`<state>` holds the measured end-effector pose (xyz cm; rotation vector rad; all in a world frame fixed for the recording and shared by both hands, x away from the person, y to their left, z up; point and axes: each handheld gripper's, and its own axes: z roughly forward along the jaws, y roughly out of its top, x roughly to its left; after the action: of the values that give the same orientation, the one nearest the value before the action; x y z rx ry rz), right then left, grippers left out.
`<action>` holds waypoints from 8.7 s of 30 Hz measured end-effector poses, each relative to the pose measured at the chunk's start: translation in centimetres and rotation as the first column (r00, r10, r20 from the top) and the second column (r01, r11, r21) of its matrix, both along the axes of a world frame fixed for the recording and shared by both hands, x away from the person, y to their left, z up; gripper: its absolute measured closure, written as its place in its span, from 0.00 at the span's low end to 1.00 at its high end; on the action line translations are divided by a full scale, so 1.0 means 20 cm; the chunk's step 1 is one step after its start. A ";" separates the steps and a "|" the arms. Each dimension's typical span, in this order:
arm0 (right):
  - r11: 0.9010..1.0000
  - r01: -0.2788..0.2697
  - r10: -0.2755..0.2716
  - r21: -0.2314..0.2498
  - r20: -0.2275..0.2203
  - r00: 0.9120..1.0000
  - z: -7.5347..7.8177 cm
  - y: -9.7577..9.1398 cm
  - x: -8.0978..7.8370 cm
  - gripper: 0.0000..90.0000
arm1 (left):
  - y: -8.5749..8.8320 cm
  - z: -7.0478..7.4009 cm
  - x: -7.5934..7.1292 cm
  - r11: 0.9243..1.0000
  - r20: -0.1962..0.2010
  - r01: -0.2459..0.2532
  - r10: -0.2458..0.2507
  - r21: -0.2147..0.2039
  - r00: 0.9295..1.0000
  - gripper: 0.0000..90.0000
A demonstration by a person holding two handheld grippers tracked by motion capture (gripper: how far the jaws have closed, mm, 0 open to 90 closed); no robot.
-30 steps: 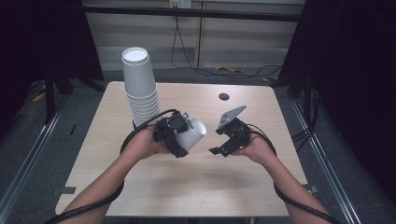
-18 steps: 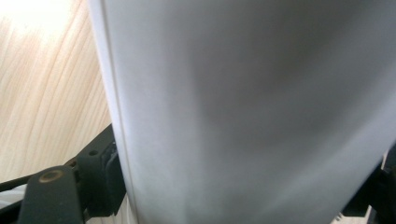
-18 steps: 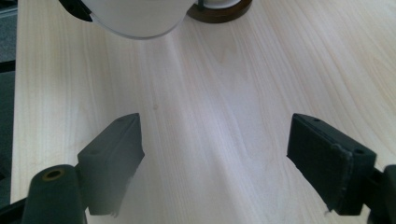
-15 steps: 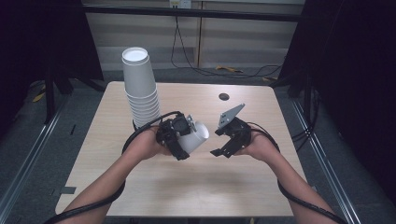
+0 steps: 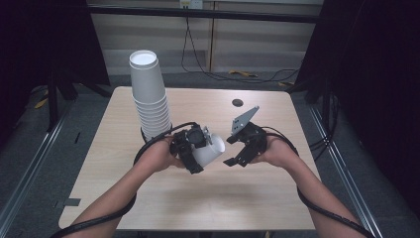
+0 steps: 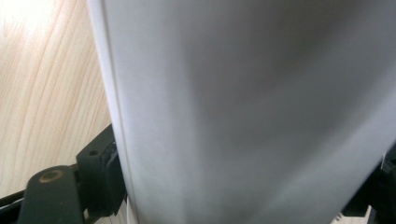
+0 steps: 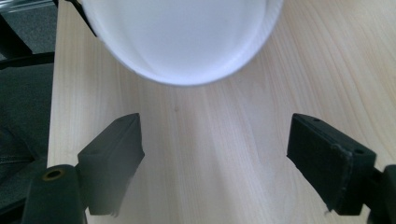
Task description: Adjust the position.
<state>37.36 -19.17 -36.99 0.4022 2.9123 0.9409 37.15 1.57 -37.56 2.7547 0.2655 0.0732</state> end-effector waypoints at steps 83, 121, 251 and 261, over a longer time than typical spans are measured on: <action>0.986 0.007 0.003 0.165 -0.063 0.998 0.02 -0.03 -0.01 0.29 | 0.08 -0.03 0.03 0.958 0.022 0.041 -0.037 -0.283 0.999 0.00; 0.974 0.007 0.016 0.227 -0.099 0.995 0.02 -0.04 -0.01 0.29 | 0.08 -0.15 0.03 0.938 0.016 0.065 -0.064 -0.340 0.998 0.08; 0.990 -0.072 0.064 -0.125 -0.062 0.996 -0.07 0.04 -0.05 0.30 | 0.09 -0.06 0.01 0.966 0.054 0.094 -0.083 -0.242 0.995 0.00; 0.997 -0.066 0.065 -0.027 -0.051 0.997 -0.07 -0.01 -0.05 0.30 | 0.15 -0.05 0.03 0.910 0.025 0.080 -0.076 -0.408 0.997 0.00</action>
<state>36.30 -19.39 -38.39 0.3349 2.9976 0.9089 37.78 4.62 -38.57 2.3424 0.1466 0.0064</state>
